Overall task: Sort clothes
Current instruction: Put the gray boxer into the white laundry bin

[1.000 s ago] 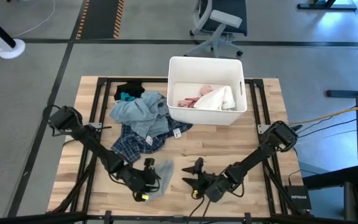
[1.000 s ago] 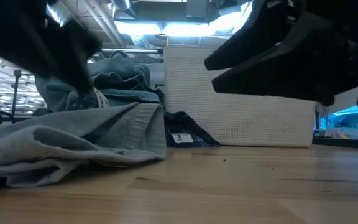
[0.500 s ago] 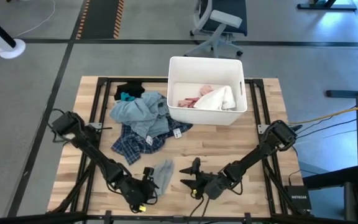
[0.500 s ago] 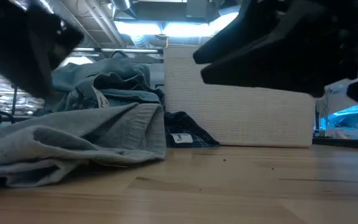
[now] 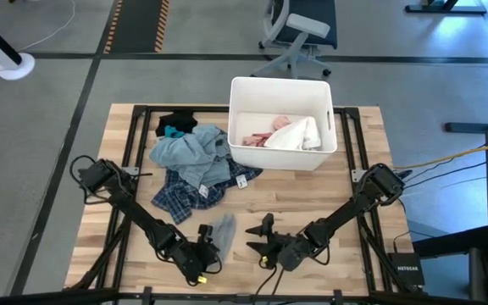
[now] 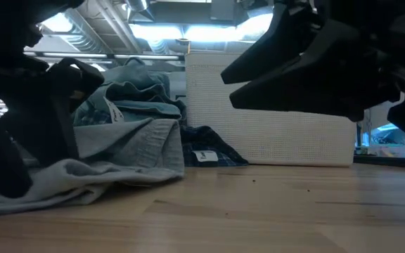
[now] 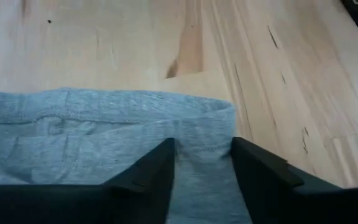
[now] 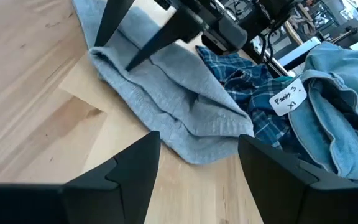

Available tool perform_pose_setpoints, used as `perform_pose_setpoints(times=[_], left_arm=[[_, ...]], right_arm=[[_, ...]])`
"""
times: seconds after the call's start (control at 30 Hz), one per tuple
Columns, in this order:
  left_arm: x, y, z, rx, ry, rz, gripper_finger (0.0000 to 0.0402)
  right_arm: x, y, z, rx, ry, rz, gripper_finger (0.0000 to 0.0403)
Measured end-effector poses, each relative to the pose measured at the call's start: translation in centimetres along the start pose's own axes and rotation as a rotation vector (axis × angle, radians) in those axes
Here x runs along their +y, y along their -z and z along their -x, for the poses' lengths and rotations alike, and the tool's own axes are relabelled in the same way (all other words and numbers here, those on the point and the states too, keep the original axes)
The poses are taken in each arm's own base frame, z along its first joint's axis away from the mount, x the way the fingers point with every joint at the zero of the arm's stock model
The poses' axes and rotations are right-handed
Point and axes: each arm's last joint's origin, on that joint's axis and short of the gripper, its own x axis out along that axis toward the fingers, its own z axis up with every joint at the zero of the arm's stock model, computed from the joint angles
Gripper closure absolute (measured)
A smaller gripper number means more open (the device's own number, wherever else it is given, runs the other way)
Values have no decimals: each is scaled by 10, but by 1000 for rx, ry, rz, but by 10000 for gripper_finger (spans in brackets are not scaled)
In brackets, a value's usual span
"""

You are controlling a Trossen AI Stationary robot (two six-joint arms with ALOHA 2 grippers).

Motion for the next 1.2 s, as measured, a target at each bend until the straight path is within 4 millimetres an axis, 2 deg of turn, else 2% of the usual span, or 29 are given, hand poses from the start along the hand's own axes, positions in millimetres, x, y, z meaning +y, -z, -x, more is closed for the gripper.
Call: perform_pose_setpoints(times=[0.2, 0.27, 0.4, 0.67, 0.87, 1.03, 1.2], left_arm=[[0, 0, 0, 1, 2, -1, 371], [0, 0, 1, 13, 10, -11, 391], [1, -9, 19, 21, 16, 2, 391], [-4, -42, 86, -172, 99, -33, 395], [-4, -47, 123, -254, 70, -66, 396], [-3, -45, 135, -269, 21, -80, 399], [1, -44, 133, -261, -31, -77, 397]], right_arm=[[0, 1, 0, 8, -3, -4, 166], [0, 1, 0, 9, -3, -3, 166], [0, 1, 0, 8, -3, -3, 166], [-7, 2, -7, 7, 0, 5, 166], [-11, 4, -14, -46, -175, 100, 166], [-5, 8, -12, -32, -286, 106, 166], [-4, -8, -7, -160, -263, 15, 166]])
